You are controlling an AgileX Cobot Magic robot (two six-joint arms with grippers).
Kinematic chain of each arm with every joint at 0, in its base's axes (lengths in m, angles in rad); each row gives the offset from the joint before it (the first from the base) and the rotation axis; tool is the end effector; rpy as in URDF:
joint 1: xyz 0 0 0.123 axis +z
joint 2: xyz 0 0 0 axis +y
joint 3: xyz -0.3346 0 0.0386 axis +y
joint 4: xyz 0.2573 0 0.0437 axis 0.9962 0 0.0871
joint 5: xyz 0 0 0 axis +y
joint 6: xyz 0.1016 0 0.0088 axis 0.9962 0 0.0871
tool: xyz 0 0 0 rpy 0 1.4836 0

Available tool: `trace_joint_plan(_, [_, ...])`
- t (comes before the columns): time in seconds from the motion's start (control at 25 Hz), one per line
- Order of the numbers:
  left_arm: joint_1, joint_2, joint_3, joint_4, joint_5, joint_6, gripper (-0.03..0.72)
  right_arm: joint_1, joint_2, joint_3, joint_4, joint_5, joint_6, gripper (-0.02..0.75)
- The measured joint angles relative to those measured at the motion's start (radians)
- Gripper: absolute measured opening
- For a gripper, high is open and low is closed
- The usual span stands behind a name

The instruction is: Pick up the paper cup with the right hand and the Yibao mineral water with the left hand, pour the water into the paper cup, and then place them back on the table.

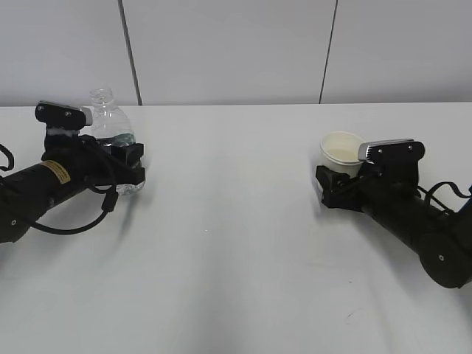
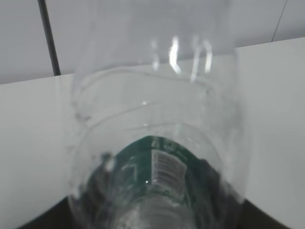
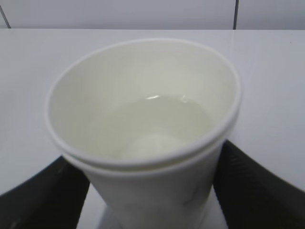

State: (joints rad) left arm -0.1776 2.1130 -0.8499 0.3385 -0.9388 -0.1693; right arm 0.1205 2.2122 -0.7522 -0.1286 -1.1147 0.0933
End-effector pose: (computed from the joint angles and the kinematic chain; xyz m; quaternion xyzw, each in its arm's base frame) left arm 0.4087 -0.1011 0.1319 0.1655 0.7739 -0.1498 0.5927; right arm 0.3965 0.0598 0.0909 -0.0684 0.7897 0.0932 0.6025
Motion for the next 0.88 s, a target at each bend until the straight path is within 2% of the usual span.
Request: trace_joint_plan(0.88, [0.0,0.0,0.0,-0.027,0.0,0.0,0.311,0.0,0.0,0.022,-0.013,-0.024,0.0,0.607])
